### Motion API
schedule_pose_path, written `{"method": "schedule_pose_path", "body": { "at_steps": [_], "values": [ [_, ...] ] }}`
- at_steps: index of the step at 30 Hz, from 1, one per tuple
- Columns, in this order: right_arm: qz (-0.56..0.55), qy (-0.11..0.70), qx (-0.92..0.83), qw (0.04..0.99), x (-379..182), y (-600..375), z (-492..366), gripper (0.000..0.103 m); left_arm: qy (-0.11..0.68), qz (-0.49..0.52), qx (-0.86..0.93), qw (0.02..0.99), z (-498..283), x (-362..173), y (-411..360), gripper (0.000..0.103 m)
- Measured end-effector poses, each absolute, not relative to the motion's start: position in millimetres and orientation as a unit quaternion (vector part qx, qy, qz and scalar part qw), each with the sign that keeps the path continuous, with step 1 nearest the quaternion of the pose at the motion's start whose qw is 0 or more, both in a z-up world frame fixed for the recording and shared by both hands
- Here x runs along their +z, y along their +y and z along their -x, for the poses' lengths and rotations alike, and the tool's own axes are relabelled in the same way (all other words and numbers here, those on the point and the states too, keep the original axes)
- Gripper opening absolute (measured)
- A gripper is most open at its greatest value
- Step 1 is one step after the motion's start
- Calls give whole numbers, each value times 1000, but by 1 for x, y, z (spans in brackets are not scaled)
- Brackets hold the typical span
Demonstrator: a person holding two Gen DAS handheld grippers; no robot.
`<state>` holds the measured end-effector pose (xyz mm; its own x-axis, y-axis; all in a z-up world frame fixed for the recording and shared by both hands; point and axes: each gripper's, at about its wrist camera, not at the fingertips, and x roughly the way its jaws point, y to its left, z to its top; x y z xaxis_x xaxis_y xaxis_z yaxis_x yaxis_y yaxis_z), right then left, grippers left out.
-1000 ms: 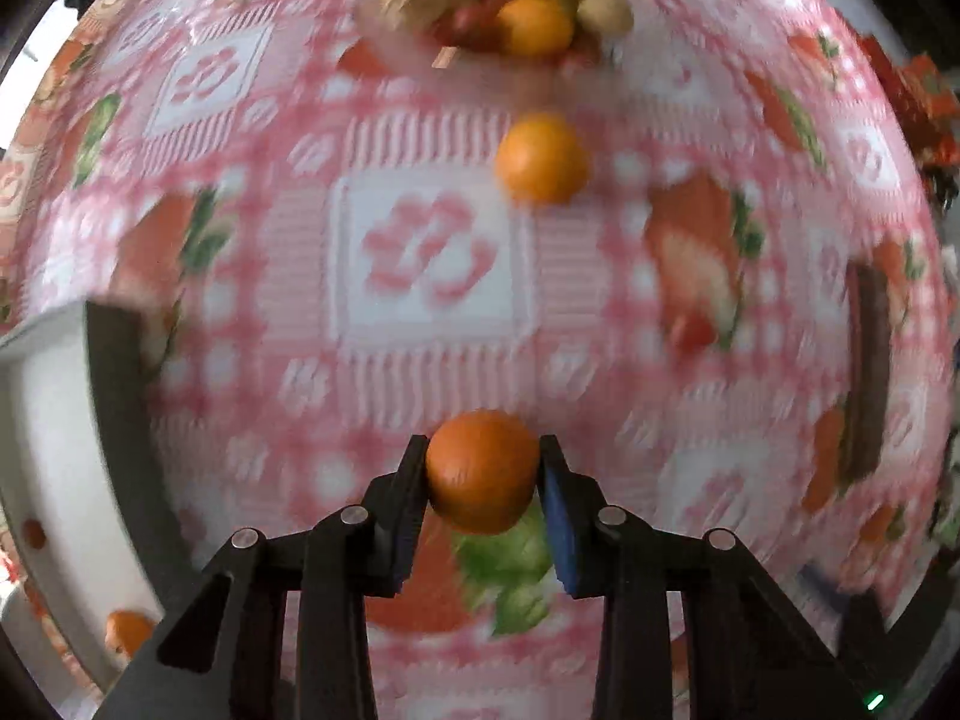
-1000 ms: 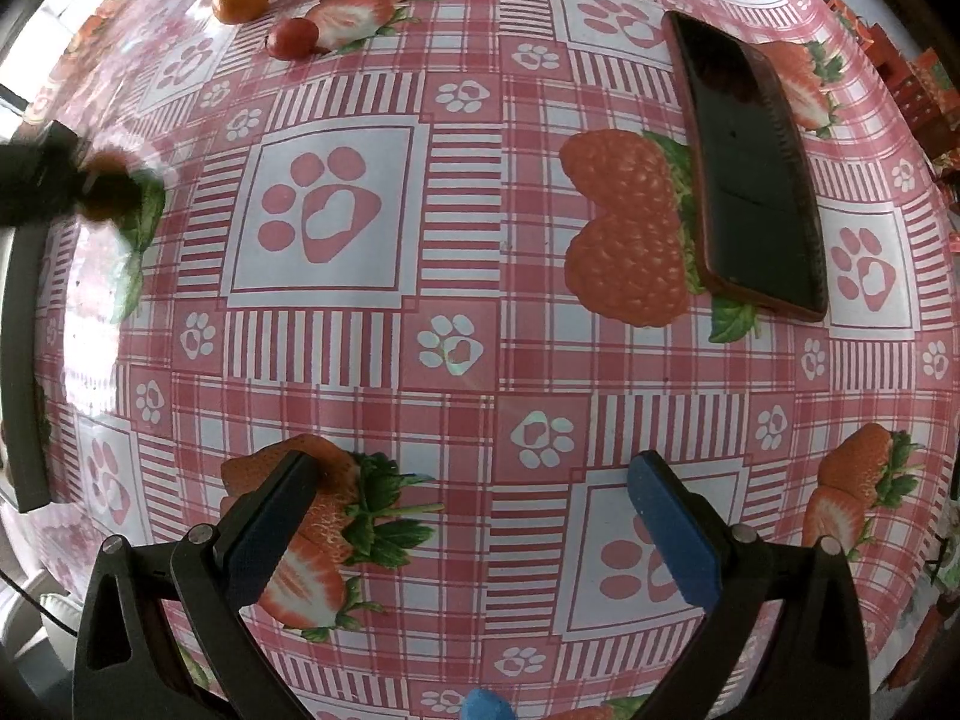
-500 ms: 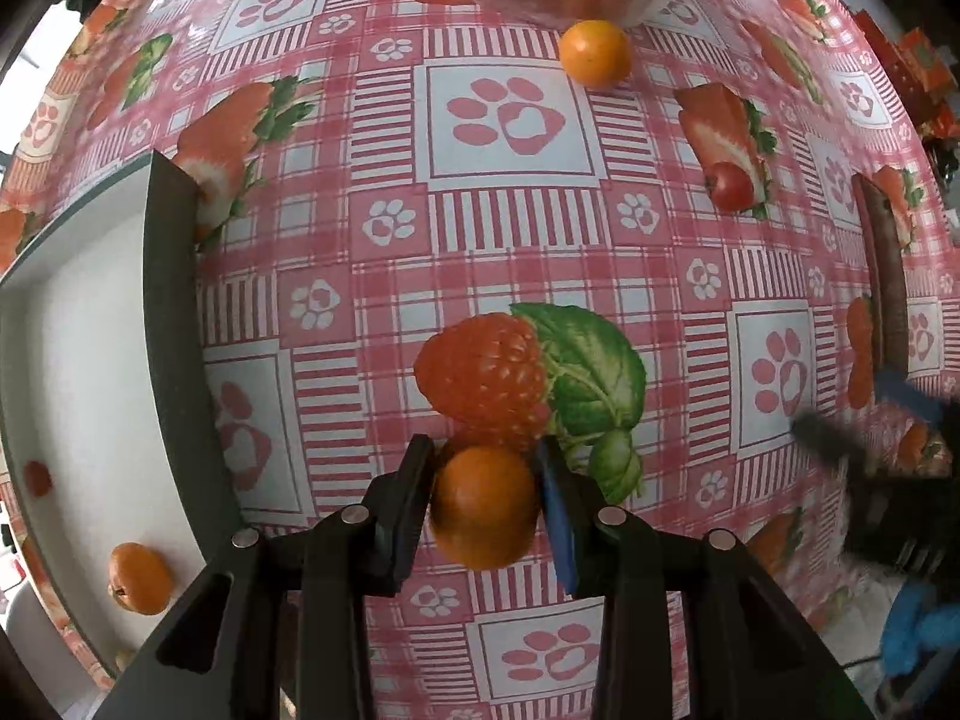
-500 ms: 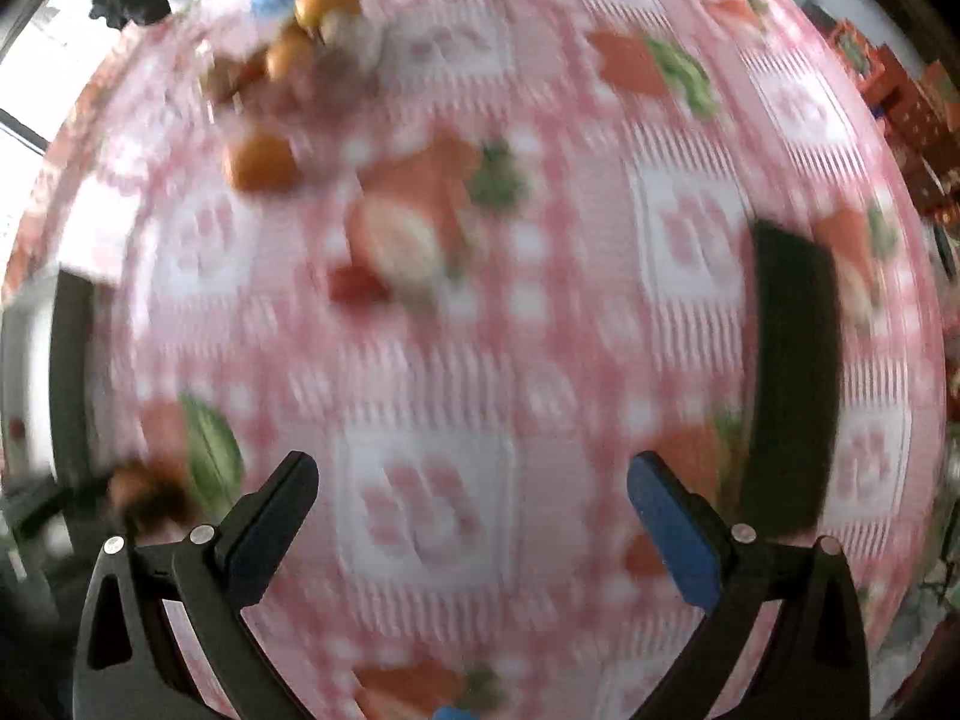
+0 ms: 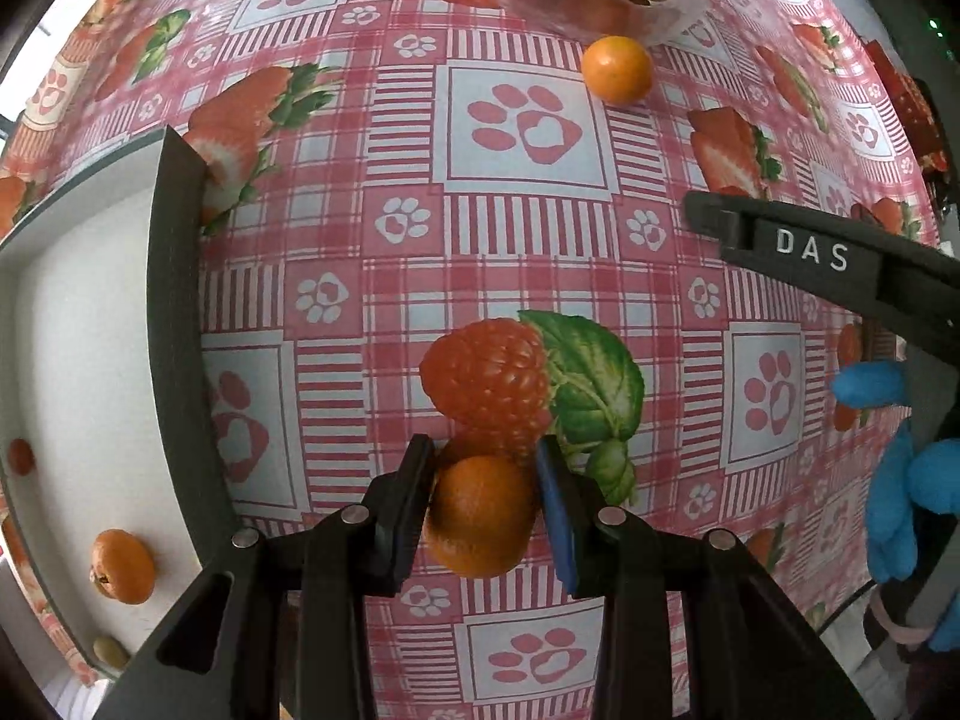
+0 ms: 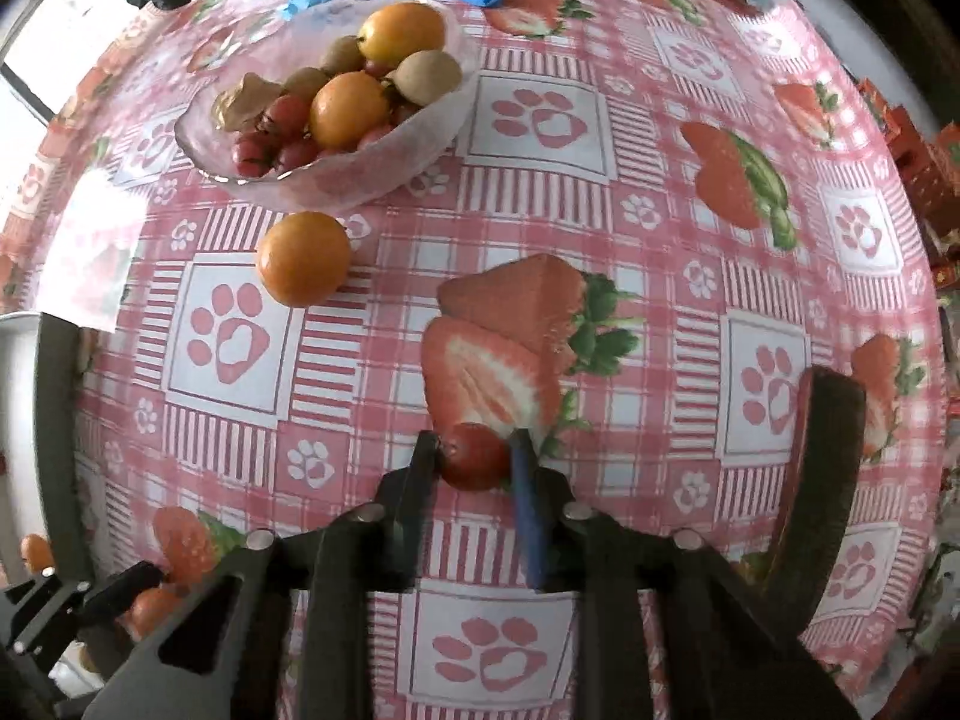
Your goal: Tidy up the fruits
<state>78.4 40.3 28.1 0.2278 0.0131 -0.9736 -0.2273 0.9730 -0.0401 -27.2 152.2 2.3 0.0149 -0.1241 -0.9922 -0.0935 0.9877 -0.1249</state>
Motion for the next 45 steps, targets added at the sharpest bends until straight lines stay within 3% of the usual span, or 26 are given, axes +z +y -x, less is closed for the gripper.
{"method": "schedule_pose_path", "body": {
  "at_steps": [7, 21, 45],
  "values": [
    [-4, 648, 107, 754, 45, 3, -38, 25, 698, 76, -20, 712, 28, 5, 152, 37],
    [-37, 682, 93, 724, 43, -28, 51, 25, 685, 93, -54, 721, 41, 39, 179, 37],
    [23, 667, 151, 730, 78, 65, 61, 25, 650, 115, -23, 751, 89, 98, 265, 37]
  ]
}}
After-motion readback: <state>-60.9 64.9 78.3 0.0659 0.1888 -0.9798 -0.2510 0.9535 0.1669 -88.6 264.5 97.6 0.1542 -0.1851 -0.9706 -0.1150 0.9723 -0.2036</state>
